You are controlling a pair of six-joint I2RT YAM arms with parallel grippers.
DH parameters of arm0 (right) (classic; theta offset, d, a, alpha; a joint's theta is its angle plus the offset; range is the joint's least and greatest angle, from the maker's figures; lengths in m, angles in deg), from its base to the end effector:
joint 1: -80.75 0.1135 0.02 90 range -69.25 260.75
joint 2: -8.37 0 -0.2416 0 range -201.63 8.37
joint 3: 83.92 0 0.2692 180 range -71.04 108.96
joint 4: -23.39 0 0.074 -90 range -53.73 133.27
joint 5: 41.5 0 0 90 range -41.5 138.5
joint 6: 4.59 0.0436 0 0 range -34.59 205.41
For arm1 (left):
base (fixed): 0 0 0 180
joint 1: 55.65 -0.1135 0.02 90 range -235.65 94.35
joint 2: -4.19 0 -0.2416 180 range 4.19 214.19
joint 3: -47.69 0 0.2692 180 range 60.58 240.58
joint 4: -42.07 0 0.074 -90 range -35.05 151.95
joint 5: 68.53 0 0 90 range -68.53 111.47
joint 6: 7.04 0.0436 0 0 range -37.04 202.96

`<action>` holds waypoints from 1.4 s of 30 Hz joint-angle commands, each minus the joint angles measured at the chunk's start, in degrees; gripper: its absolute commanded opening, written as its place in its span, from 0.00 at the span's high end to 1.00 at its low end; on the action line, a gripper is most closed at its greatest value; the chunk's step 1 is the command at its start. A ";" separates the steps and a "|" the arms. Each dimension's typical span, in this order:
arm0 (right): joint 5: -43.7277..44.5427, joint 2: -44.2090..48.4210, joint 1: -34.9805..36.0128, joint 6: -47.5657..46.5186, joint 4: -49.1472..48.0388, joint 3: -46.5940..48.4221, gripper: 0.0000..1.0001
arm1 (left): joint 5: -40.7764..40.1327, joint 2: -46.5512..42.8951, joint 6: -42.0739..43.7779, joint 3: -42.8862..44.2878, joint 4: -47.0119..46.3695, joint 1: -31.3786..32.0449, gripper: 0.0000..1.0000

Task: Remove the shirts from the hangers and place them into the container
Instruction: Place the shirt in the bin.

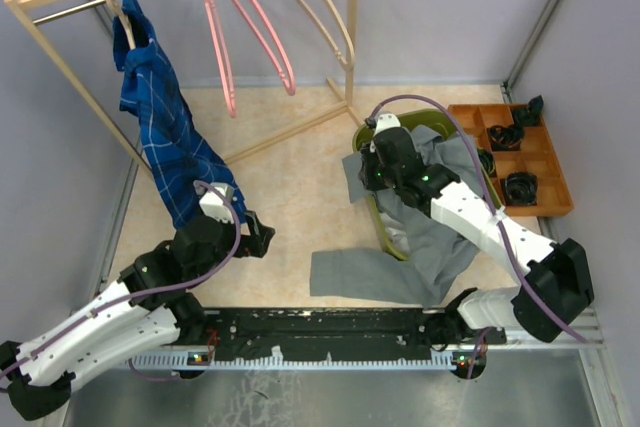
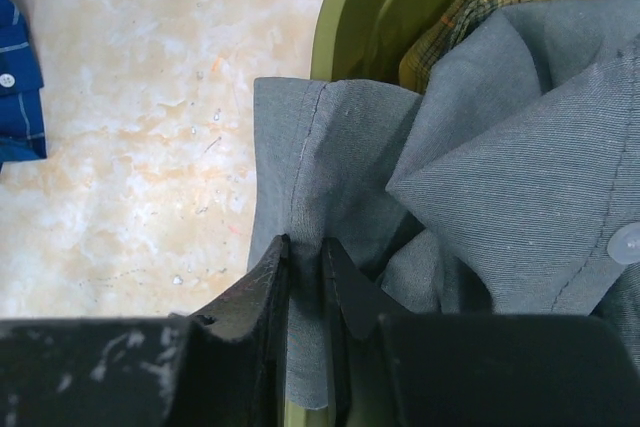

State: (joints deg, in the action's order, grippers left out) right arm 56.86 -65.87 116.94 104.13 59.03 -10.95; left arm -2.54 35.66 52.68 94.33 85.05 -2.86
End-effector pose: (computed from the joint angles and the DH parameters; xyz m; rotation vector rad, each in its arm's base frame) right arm 0.2597 0.1822 0.2697 -0.2583 2.2171 0.3691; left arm 0.1196 -0.1282 0.2570 0.1408 2.0407 -0.4884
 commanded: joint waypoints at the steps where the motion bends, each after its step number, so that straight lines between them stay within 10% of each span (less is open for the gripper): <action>1: 0.97 2.05 -0.65 0.59 -0.40 3.43 0.90 | -0.60 0.00 -0.57 0.87 0.30 0.33 0.01; 25: 11.08 -1.50 -5.41 -4.78 0.67 0.75 0.97 | -1.74 -1.14 -1.02 0.91 0.93 0.31 0.01; 30: -4.27 -12.16 -5.42 -12.94 5.12 1.49 0.87 | -1.76 -0.71 -0.96 1.26 1.42 0.37 0.01; 33: 2.36 -16.00 -5.42 -14.52 9.65 3.85 0.87 | -2.30 -0.93 -1.62 1.41 1.99 0.31 0.01; 42: -2.82 -0.53 -5.41 -14.85 12.07 9.66 0.50 | -2.80 -1.18 -1.45 1.13 1.53 0.39 0.01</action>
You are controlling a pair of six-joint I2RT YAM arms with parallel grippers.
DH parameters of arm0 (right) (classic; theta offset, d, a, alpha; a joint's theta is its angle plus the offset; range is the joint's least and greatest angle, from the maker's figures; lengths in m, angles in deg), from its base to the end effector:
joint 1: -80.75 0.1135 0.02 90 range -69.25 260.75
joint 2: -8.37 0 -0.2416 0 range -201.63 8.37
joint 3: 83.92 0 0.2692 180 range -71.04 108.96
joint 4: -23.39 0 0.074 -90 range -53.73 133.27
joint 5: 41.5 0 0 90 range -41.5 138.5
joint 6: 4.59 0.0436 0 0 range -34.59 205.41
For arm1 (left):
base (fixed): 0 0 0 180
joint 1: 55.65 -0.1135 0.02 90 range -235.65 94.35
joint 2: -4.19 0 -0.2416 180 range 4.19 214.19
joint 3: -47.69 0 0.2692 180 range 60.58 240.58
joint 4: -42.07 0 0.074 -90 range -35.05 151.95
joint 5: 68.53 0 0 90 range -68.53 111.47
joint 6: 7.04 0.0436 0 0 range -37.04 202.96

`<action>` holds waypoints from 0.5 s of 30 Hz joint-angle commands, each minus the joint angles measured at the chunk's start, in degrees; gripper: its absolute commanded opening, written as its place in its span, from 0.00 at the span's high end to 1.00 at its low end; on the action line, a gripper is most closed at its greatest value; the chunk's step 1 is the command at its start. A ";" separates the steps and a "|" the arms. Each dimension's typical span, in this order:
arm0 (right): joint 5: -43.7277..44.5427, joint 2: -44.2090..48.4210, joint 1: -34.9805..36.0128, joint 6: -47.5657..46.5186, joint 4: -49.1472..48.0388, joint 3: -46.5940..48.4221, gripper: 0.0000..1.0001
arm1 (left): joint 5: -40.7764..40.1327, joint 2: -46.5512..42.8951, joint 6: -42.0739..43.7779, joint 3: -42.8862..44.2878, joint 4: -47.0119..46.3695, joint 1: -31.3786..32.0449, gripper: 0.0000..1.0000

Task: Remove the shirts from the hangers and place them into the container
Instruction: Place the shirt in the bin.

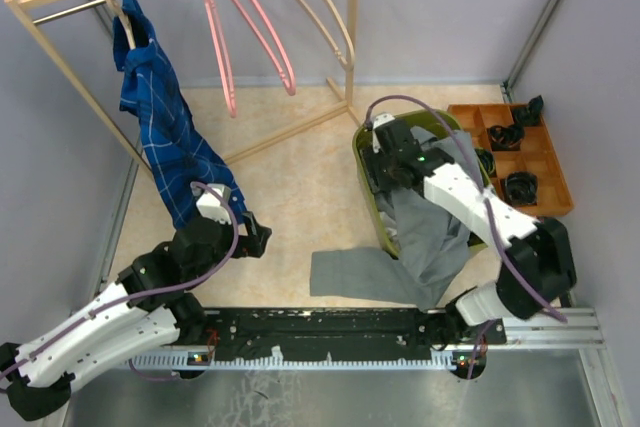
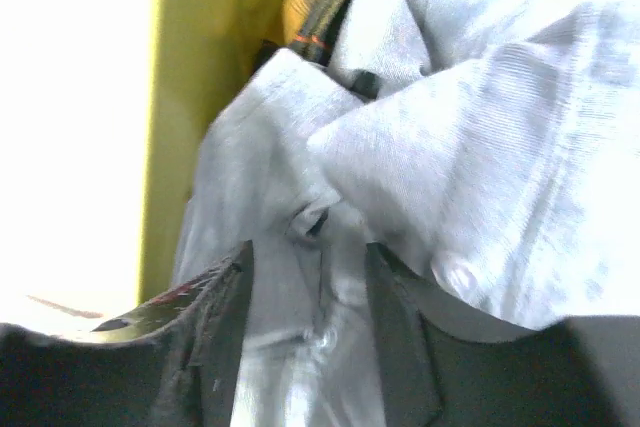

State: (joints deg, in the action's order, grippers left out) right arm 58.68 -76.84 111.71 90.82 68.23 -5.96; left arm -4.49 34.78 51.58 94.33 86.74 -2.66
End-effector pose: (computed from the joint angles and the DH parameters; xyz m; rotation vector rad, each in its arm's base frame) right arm 0.2944 0.1676 0.2280 -0.4705 2.4154 0.0555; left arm 0.1176 -0.1243 0.2567 0.1077 2.0442 -0.4619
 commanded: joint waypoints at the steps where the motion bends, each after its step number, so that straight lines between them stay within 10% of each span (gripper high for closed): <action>1: -6.52 12.48 -0.15 -1.54 2.72 4.70 0.43 | -0.76 -0.23 -0.35 1.13 -0.16 0.23 0.01; 15: -38.74 36.58 8.66 -0.94 -12.00 -16.26 0.27 | -1.57 -0.14 -0.84 1.58 0.51 0.19 0.01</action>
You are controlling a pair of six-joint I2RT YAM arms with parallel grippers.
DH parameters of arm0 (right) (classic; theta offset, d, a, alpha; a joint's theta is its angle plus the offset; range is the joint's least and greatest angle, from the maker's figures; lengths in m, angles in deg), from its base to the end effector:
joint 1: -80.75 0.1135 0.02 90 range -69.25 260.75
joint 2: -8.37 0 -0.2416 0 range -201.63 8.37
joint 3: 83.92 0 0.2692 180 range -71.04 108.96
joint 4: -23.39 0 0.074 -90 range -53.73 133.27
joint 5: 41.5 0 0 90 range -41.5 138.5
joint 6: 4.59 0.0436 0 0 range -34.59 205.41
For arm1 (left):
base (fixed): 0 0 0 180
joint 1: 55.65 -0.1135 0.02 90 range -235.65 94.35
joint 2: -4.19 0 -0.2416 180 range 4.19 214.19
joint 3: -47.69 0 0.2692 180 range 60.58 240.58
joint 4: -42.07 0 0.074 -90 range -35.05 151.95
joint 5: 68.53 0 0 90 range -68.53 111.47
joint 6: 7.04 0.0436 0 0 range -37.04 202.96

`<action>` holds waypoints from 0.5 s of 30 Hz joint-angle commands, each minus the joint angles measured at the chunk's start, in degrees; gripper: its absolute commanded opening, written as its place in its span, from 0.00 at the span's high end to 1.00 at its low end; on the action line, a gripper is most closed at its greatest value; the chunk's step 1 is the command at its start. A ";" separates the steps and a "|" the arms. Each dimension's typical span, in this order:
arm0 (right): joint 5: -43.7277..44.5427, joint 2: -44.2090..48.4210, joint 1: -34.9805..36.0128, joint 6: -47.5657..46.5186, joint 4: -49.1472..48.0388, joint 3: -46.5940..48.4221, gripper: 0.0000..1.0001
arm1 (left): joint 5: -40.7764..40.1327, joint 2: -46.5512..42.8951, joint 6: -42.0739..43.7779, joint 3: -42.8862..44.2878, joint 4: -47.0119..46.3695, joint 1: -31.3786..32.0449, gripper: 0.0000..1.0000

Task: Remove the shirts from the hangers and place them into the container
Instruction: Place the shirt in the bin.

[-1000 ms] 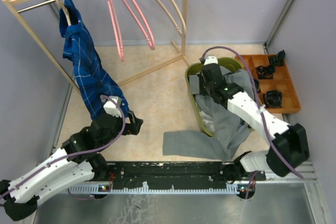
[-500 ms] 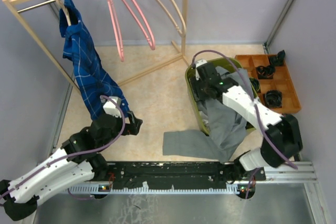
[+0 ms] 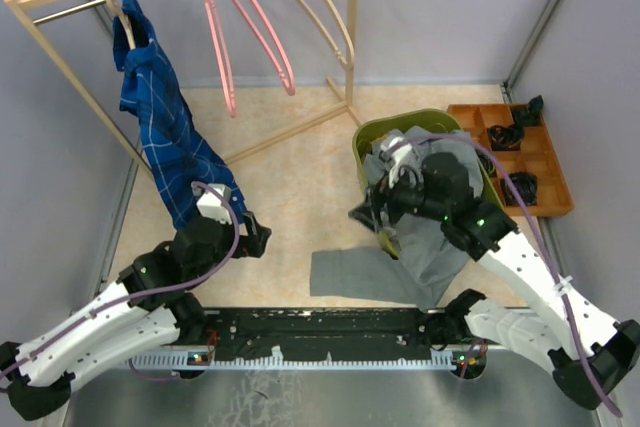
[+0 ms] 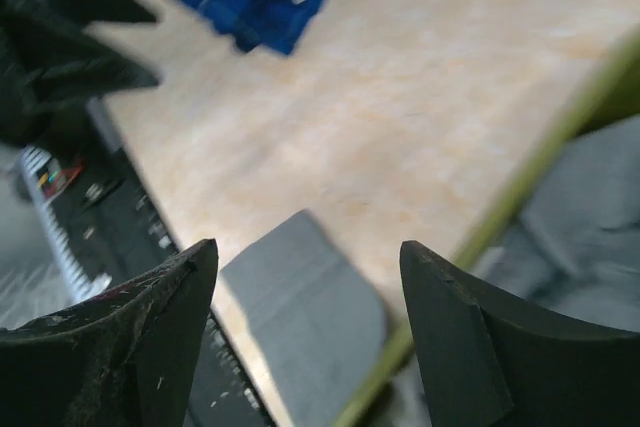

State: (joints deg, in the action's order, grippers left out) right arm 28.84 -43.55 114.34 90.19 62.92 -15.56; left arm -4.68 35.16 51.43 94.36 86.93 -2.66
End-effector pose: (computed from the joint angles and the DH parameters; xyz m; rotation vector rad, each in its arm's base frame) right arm 0.1877 0.1422 0.3347 -0.7258 1.8970 0.7684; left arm 0.1182 -0.1248 0.2555 0.1062 2.0509 -0.4537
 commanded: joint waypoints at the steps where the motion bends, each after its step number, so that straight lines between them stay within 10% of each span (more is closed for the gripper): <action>1: -8.82 4.03 8.47 -0.81 -7.73 -8.75 0.27 | -1.70 -0.73 -0.79 1.55 0.48 0.20 0.01; 15: 21.81 -7.14 36.21 2.09 -17.39 -22.51 0.25 | -3.68 -1.46 -2.18 1.60 1.71 0.24 0.01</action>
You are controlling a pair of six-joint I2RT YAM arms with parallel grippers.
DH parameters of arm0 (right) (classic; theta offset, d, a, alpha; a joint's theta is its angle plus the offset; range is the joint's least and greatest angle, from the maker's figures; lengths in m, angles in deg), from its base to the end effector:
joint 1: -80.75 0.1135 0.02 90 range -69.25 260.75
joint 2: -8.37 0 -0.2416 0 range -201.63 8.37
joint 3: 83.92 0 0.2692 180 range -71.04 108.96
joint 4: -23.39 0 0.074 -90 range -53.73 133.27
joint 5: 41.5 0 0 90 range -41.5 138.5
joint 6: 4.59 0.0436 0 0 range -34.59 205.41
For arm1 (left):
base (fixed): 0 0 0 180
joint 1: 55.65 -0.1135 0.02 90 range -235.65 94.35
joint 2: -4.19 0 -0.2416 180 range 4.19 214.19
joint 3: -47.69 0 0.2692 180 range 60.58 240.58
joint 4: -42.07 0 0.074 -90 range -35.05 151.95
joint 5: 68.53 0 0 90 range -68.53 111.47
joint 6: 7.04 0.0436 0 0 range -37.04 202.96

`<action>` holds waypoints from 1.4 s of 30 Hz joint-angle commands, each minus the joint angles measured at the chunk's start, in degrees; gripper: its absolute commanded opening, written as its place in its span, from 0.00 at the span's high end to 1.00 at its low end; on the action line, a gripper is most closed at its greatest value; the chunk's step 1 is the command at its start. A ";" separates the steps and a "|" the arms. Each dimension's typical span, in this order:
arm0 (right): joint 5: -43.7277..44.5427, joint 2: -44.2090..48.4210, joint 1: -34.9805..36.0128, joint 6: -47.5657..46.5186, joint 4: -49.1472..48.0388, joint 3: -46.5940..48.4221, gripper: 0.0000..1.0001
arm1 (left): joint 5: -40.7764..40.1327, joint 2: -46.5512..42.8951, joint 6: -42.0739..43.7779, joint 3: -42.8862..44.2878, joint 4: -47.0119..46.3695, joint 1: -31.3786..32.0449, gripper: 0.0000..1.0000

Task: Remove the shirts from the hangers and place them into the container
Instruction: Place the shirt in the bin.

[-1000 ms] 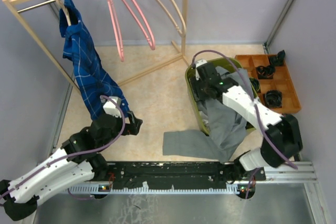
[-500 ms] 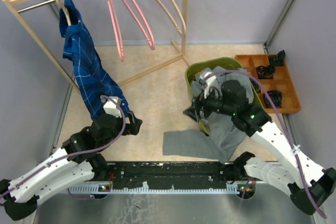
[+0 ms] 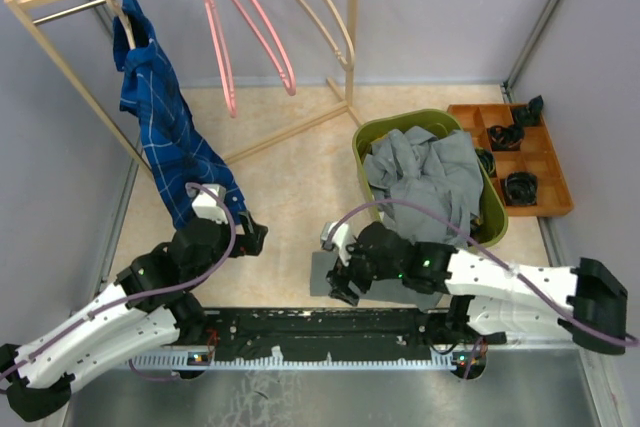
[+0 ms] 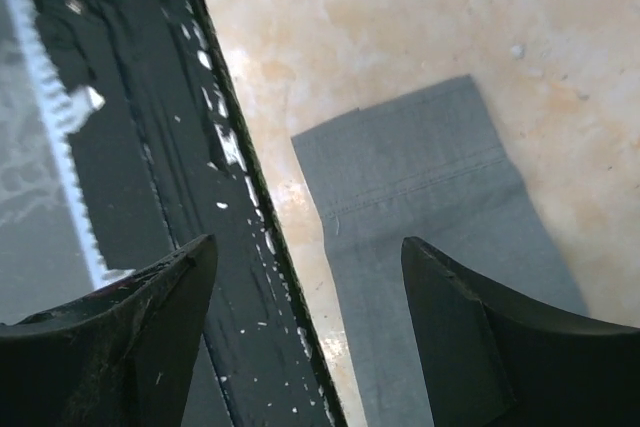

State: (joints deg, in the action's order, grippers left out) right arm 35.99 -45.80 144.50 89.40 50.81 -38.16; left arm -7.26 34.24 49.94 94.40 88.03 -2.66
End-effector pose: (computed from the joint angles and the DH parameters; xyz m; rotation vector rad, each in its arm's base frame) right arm 0.0974 0.2189 0.2018 -1.2708 1.9503 0.8739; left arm 0.1170 -0.1205 0.2567 0.0519 2.0401 -0.4280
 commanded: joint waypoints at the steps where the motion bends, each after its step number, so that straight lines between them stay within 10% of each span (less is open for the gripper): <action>1: 17.78 -6.77 7.67 3.71 -5.20 0.53 0.24 | -1.15 -0.51 -0.65 1.56 0.65 0.27 0.01; 12: 34.92 -28.22 10.28 20.21 0.17 7.87 0.16 | -1.22 -0.25 -0.85 1.51 0.67 0.25 0.01; 19: 33.06 -31.33 10.34 21.94 -2.37 8.63 0.47 | -1.21 -0.38 -0.94 1.59 0.76 0.20 0.01; 25: 31.35 -26.08 10.26 17.79 -7.90 4.27 0.60 | -1.28 -0.82 -1.00 1.51 0.72 0.23 0.01; 30: 30.77 -24.26 10.26 16.67 -7.01 3.45 0.98 | -1.37 -1.01 -1.17 1.60 1.00 0.19 0.01; 42: 55.22 6.40 10.37 18.63 16.48 20.60 1.00 | -1.44 -1.21 -1.40 1.44 0.90 0.19 0.01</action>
State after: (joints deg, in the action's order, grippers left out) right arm 76.73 -50.28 154.51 107.11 59.08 -27.14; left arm -7.96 33.58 49.09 94.40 88.49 -2.66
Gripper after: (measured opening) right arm 0.007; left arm 0.991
